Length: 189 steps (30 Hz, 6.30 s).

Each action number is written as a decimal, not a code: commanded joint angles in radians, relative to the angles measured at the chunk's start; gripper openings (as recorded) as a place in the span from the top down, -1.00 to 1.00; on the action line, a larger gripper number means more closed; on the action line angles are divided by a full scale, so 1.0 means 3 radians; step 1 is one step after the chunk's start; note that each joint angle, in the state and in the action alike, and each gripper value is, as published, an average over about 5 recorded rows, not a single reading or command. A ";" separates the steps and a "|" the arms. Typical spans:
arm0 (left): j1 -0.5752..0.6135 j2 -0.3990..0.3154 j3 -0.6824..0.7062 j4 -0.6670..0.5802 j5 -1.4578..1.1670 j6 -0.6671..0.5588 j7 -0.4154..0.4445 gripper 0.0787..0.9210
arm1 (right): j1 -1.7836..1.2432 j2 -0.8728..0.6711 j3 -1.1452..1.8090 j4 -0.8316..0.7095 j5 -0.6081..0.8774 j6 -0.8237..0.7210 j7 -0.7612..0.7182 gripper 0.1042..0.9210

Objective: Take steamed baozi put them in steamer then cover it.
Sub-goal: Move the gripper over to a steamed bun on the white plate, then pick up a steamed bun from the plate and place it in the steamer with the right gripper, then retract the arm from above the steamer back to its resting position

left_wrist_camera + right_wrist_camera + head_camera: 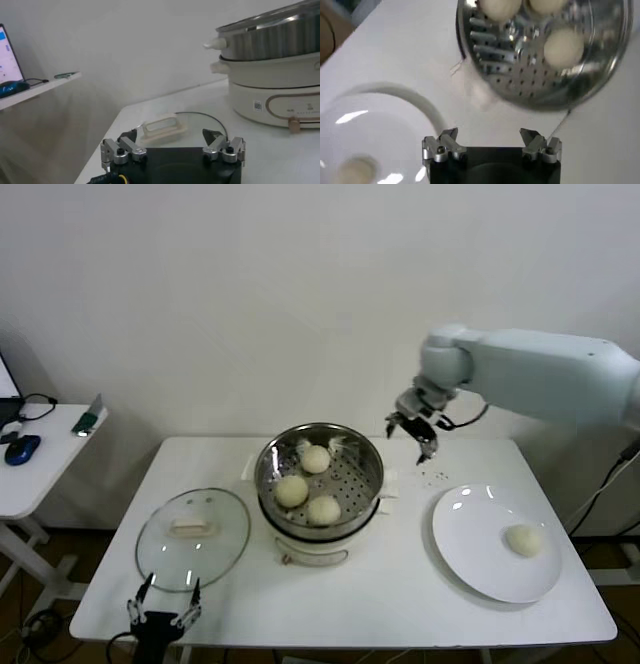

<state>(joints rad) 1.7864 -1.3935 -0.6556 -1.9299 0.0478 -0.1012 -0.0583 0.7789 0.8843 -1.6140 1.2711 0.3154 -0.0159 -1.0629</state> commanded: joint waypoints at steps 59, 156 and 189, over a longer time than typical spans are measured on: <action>0.0042 -0.0169 0.0021 -0.0045 0.0204 0.0057 -0.0016 -0.77 | -0.2426 -0.1056 0.2174 -0.0784 -0.0950 -0.0291 -0.0035 -0.46; -0.0200 0.0014 0.0174 0.0021 -0.0010 -0.0007 -0.0124 -0.77 | 0.0217 0.0125 -0.0243 -0.0085 0.2071 0.0172 0.1675 -0.76; -0.0330 -0.0025 -0.0152 -0.0213 0.1241 0.0258 0.0021 -0.77 | -0.5822 -0.0775 0.6333 0.1106 0.1311 0.0357 0.2921 -0.76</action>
<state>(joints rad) 1.7056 -1.4025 -0.6715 -1.9801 0.1861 -0.0551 -0.0572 -0.3613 0.5768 -0.3718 1.5099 0.7527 0.0732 -0.2573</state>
